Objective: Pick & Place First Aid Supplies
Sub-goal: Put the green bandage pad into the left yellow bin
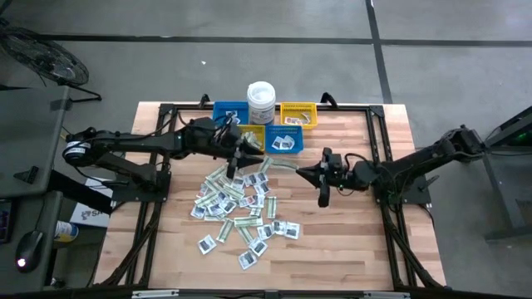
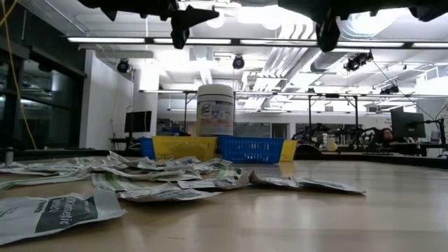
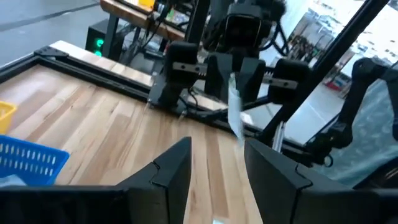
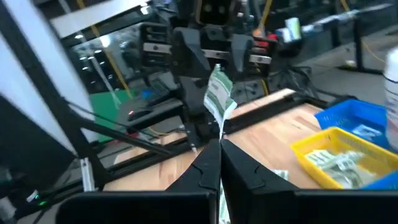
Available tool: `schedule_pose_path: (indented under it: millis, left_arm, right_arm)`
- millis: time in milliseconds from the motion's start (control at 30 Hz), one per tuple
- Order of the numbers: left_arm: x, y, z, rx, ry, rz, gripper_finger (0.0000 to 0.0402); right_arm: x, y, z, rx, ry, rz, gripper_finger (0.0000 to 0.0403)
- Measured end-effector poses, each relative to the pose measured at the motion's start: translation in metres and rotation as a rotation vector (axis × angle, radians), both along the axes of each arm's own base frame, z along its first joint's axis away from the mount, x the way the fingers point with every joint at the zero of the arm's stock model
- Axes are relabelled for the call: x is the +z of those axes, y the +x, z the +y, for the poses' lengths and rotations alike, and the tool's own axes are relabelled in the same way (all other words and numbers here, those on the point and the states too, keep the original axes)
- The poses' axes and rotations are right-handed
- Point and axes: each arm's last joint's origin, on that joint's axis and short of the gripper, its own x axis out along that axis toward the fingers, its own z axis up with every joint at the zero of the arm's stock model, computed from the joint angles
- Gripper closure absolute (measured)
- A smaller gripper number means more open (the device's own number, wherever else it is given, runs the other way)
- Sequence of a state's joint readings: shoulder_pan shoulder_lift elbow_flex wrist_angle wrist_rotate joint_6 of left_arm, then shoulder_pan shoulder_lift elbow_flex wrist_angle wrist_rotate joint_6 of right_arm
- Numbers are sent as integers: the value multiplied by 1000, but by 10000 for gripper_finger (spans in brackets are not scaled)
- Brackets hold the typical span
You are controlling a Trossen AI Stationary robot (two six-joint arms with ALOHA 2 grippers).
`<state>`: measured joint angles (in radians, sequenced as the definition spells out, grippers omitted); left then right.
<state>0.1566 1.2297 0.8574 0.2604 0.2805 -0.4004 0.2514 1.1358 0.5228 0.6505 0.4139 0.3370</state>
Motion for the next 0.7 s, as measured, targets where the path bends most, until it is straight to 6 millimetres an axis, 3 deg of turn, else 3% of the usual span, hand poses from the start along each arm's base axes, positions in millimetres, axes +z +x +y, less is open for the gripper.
schedule_pose_path:
  millis: [700]
  left_arm:
    - [4,0,0,13,-70,-34,252]
  right_arm:
    - [6,7,-40,72,-56,-54,403]
